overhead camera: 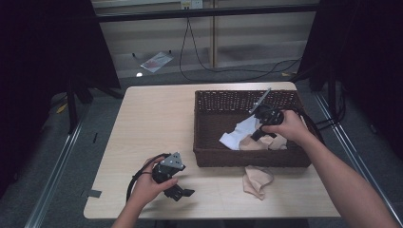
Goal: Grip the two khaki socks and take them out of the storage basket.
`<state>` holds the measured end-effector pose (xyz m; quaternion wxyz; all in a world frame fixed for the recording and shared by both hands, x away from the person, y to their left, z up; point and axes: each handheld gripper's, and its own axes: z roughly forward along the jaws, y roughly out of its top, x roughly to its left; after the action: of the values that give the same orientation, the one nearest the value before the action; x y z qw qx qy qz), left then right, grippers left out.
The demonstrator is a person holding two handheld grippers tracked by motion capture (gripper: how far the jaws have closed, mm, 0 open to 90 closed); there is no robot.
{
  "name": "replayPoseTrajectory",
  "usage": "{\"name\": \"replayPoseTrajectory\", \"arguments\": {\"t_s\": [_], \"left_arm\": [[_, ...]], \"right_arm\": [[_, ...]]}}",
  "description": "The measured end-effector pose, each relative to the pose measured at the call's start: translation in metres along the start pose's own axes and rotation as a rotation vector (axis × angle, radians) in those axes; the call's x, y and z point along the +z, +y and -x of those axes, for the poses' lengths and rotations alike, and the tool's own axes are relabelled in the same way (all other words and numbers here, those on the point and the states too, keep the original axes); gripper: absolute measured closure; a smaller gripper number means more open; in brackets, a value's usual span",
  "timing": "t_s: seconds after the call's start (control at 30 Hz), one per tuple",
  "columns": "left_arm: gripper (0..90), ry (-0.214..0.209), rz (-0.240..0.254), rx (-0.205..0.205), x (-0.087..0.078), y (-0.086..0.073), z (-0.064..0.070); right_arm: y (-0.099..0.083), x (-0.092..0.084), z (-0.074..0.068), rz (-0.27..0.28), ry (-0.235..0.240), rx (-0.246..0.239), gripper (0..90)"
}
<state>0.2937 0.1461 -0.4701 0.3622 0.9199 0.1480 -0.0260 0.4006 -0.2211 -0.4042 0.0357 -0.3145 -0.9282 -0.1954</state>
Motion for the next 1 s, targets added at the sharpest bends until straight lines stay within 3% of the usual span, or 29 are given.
{"name": "replayPoseTrajectory", "arguments": {"t_s": [0.2, 0.57, 1.0], "left_arm": [[3.1, -0.002, 0.005, 0.001, 0.0, 0.0, 0.0], [3.1, -0.007, 0.006, 0.003, 0.001, 0.0, 0.0], [3.1, -0.01, 0.007, 0.003, 0.001, 0.001, 0.001]], "right_arm": [[0.002, -0.024, -0.004, 0.004, -0.01, -0.012, 89.1], [0.008, -0.075, -0.006, 0.043, -0.004, 0.041, 89.1], [0.01, -0.128, -0.01, 0.082, -0.016, 0.057, 89.0]]}}
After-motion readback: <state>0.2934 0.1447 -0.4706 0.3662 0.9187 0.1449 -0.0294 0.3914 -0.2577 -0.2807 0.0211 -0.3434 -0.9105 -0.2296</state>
